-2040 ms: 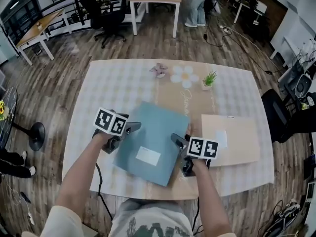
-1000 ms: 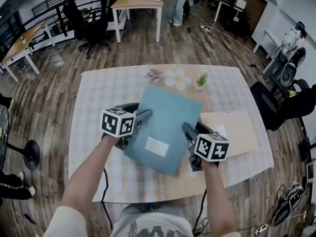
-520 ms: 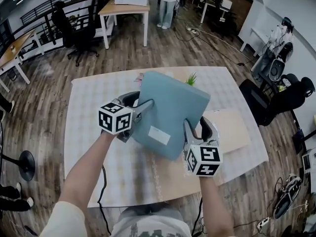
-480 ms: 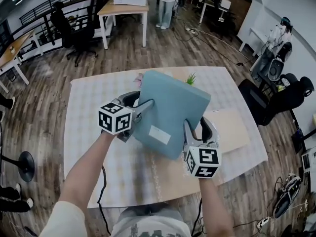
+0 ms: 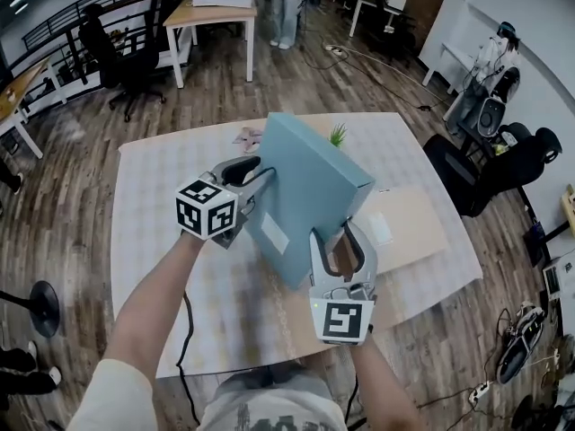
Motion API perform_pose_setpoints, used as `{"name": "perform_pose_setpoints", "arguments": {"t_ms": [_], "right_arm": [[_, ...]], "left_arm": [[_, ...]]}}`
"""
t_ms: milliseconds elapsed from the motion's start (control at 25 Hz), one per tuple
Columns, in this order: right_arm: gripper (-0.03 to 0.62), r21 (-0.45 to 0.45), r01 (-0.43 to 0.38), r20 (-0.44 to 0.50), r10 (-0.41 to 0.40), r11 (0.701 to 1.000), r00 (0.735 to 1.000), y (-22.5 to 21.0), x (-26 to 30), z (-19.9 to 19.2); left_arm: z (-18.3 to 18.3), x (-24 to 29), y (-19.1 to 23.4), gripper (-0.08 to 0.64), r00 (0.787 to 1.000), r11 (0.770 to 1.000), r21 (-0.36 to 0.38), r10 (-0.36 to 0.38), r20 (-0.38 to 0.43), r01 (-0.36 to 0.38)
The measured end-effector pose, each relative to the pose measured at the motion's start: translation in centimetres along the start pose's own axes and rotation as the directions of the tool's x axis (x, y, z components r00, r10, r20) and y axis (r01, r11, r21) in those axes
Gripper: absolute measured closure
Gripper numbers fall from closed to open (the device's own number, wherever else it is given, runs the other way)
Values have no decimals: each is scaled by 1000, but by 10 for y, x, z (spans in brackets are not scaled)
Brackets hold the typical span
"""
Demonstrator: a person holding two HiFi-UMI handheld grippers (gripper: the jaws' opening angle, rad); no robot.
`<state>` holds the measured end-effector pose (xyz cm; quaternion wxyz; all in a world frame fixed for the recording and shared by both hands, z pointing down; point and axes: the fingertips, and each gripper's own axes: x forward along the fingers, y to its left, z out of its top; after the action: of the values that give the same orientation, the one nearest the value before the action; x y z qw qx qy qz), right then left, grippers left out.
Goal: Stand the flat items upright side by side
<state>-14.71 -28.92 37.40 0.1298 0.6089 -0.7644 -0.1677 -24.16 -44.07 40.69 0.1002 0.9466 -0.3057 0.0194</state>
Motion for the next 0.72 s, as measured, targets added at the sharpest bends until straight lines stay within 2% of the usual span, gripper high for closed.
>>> {"name": "perform_pose_setpoints", "arguments": {"t_ms": [280,440,720], "right_arm": [[387,-46,-54,7,54,997,999,33,-20,7],[391,-97,-86,30,90,992,996,52,-29,14],[417,-124,-148,20,152,981,988,73,-50,8]], "left_arm": [[-6,-27,-2,378,999,997,-62,37,21,-36],[-11,-45,1,359,998,995,-80,63,11,-62],[-26,-67,1,331,996,991,-93,91,-25,-93]]}}
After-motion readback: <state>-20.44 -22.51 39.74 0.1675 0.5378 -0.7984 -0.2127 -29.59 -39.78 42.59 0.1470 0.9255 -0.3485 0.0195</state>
